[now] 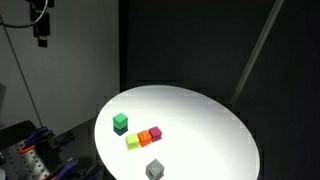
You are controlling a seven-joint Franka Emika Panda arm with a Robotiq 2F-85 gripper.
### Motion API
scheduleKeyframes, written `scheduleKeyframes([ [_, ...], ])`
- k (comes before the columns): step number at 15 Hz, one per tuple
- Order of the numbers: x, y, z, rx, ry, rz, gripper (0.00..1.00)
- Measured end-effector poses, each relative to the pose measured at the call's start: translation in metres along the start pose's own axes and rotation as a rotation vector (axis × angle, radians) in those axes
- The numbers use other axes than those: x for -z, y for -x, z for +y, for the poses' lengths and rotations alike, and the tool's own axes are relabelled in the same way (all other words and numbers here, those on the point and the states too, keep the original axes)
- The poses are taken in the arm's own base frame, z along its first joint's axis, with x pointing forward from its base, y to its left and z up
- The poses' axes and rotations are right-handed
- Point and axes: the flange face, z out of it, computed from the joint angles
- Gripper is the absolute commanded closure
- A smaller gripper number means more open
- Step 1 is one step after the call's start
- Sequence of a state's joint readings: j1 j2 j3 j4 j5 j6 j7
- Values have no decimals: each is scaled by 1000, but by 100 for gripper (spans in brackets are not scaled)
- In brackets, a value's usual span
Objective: Pick up the lime green block and put it on both the orange block and the pink block
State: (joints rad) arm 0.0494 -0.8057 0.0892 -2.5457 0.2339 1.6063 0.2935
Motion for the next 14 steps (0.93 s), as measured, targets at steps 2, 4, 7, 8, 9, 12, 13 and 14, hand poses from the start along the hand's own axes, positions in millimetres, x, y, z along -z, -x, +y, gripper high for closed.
scheduleKeyframes([
  [2, 1, 0, 0, 0, -1, 2, 0],
  [4, 1, 0, 0, 0, -1, 2, 0],
  [7, 1, 0, 0, 1, -1, 2, 0],
  [8, 1, 0, 0, 1, -1, 2, 0],
  [9, 0, 0, 0, 0, 0, 2, 0],
  [12, 1, -2, 2, -9, -1, 3, 0],
  [13, 1, -4, 4, -17, -4, 7, 0],
  [14, 3, -7, 6, -26, -9, 16, 0],
])
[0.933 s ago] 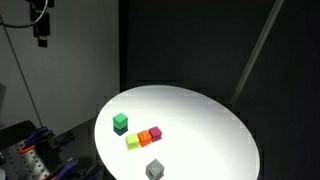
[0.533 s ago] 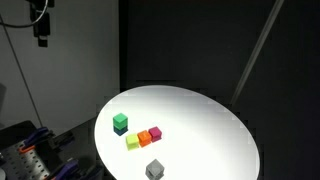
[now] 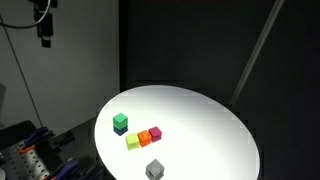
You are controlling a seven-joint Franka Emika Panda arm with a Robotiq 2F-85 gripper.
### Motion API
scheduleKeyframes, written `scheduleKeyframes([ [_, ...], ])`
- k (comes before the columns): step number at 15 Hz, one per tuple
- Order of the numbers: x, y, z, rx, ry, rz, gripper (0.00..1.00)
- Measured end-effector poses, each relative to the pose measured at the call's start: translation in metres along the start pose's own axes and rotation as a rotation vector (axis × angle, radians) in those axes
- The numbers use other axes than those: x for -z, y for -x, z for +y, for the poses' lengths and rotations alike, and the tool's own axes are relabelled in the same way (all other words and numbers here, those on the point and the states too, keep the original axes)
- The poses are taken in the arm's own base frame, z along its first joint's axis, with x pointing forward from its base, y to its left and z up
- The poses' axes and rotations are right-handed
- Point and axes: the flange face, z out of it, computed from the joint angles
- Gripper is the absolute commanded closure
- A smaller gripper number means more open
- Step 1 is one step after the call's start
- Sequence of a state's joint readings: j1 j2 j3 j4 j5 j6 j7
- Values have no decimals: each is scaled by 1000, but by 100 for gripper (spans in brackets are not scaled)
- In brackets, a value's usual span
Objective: Pick up the lime green block and put it on both the orange block and the pink block
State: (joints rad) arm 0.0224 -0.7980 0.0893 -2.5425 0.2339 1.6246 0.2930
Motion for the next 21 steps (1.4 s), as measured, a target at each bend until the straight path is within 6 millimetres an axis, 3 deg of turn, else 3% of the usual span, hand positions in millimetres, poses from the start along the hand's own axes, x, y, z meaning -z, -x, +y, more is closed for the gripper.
scheduleKeyframes([
  [9, -3, -59, 12, -88, -93, 131, 0],
  [21, -46, -131, 42, -153, -19, 207, 0],
])
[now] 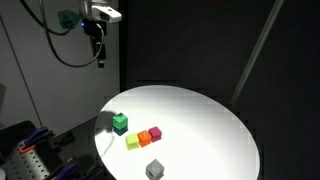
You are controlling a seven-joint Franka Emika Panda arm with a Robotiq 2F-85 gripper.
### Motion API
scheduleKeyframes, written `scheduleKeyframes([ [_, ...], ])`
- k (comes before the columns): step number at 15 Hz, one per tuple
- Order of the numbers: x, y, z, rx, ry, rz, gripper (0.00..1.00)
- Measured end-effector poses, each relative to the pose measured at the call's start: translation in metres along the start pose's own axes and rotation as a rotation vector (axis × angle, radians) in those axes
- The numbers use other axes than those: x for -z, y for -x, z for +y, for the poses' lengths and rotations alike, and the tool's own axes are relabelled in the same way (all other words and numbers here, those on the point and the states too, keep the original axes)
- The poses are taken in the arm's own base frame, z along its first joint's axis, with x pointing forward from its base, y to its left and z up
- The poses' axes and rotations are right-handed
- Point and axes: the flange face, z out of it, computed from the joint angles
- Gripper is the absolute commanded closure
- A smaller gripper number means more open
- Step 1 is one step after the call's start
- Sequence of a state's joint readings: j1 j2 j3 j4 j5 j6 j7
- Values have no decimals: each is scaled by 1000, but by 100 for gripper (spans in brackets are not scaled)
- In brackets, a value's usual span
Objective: Pick up the lime green block and put it on both the orange block and the pink block
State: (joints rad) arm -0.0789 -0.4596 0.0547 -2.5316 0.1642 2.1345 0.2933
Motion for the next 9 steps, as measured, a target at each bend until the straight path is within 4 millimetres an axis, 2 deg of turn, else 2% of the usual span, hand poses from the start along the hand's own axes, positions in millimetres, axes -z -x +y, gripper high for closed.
scheduleKeyframes([
  [9, -45, -22, 13, 23, 59, -33, 0],
])
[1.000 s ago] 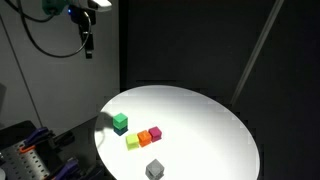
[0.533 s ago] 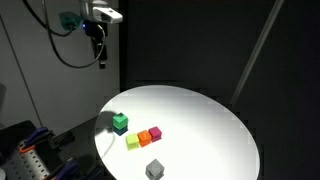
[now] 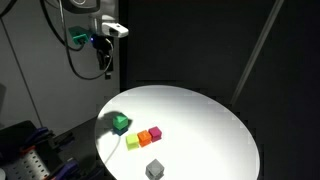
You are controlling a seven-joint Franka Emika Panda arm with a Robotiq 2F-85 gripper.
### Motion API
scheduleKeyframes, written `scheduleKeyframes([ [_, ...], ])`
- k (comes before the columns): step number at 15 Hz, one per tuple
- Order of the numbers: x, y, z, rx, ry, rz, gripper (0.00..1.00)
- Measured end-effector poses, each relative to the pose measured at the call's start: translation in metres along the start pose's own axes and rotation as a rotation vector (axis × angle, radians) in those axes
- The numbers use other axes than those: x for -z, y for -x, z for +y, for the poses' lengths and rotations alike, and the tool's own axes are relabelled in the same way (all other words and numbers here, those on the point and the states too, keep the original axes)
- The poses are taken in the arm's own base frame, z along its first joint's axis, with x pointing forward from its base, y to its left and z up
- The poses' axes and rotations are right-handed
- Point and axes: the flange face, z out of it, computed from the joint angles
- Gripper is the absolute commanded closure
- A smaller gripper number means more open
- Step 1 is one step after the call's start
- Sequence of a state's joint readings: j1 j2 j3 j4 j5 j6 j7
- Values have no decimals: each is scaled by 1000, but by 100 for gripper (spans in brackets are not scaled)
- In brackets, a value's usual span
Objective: Pick up the lime green block and put it on both the orange block and the pink block
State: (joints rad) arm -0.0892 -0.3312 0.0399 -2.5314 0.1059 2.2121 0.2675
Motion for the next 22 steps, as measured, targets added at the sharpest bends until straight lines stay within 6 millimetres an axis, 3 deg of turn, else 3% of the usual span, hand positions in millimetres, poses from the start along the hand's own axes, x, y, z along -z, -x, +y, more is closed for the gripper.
scheduleKeyframes([
  [5, -18, -4, 5, 45, 5, -39, 0],
  [15, -21, -3, 4, 46, 6, -45, 0],
  [22, -42, -11, 7, 63, 6, 14, 0],
])
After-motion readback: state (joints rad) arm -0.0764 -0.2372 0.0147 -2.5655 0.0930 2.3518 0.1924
